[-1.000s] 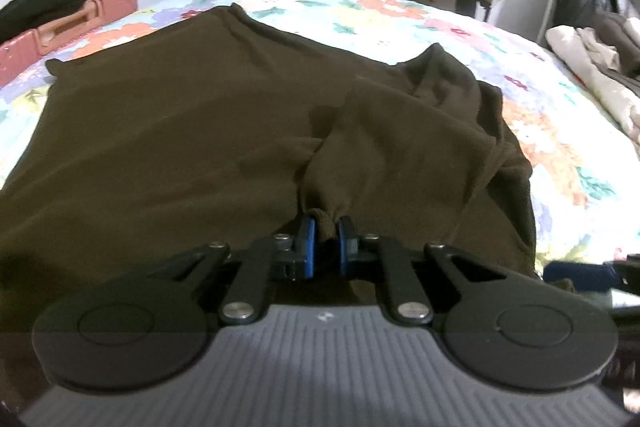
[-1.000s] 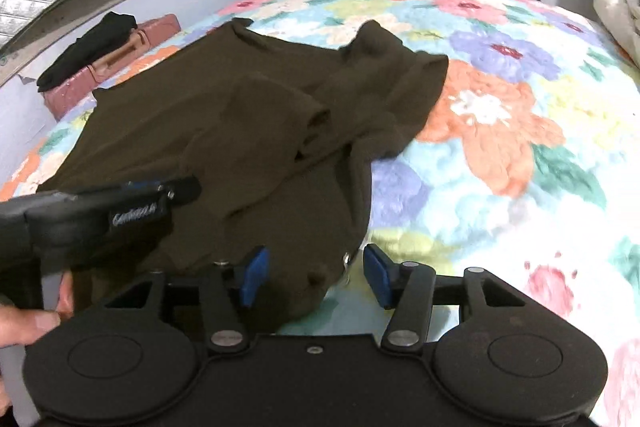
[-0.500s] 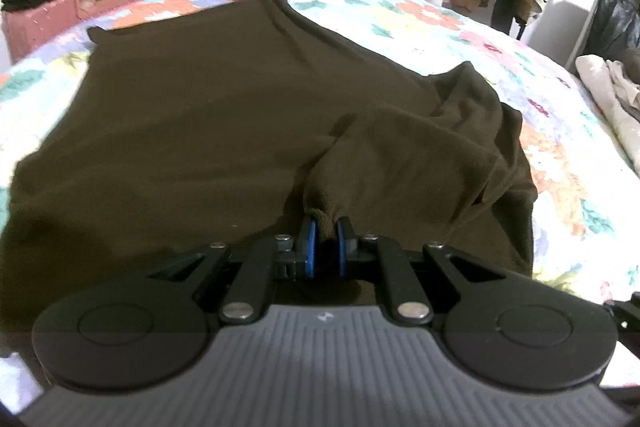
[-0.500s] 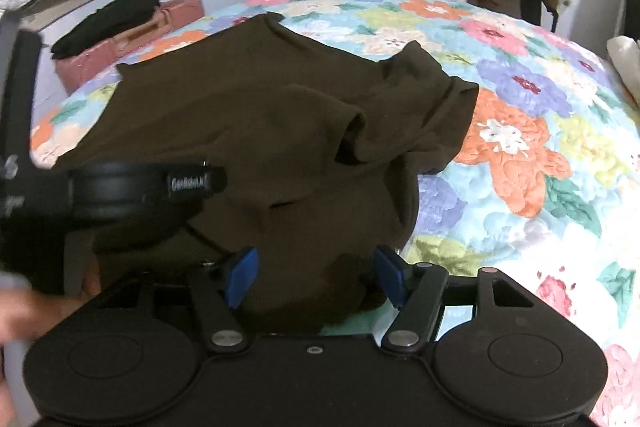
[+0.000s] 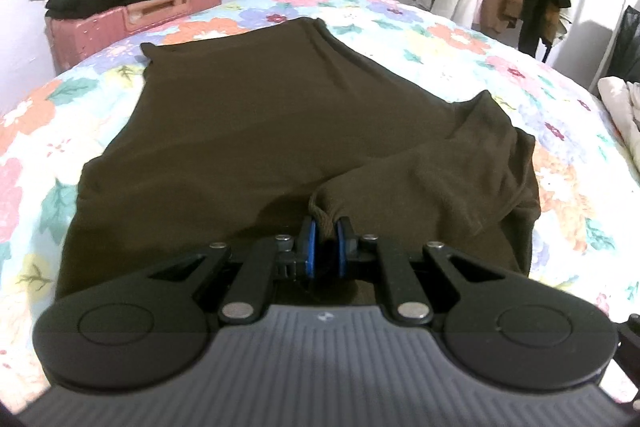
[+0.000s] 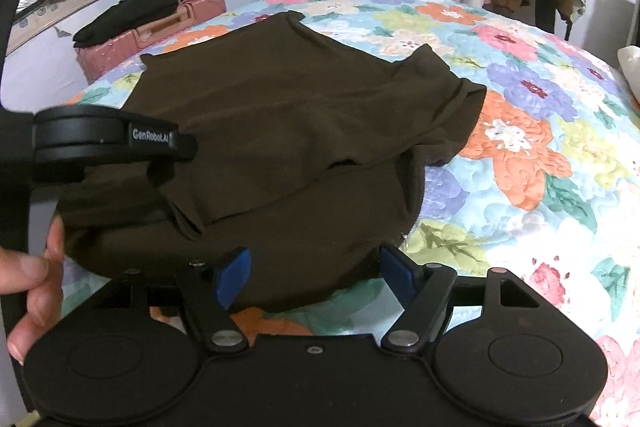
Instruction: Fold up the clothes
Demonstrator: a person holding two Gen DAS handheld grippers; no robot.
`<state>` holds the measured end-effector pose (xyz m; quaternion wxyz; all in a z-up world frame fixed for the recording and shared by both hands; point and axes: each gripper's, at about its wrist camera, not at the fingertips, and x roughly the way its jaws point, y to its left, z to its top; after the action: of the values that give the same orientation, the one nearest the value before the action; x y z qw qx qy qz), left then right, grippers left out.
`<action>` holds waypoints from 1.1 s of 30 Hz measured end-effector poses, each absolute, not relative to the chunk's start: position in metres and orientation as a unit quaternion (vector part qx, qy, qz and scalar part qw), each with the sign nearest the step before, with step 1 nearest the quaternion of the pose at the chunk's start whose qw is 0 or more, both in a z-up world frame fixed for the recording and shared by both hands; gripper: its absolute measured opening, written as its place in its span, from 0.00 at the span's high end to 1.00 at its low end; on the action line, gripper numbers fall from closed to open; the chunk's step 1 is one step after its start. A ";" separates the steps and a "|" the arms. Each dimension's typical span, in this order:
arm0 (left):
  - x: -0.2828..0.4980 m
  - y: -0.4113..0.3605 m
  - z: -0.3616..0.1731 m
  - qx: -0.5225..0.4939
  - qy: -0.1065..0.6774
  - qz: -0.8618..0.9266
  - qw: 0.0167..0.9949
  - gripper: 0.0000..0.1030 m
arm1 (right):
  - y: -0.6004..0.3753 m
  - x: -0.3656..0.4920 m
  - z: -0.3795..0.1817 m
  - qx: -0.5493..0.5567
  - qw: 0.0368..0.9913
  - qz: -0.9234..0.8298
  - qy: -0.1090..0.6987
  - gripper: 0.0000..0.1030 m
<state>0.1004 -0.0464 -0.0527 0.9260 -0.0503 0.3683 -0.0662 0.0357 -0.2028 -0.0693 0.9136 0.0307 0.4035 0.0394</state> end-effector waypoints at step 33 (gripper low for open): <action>0.087 -0.032 -0.043 0.004 0.309 -0.042 0.950 0.91 | -0.235 0.018 -0.085 0.051 0.942 0.088 0.318 0.25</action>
<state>0.0867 -0.0319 -0.0426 0.9503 0.0041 0.3086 -0.0419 0.0184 -0.2355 -0.0848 0.9425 0.0514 0.3182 0.0884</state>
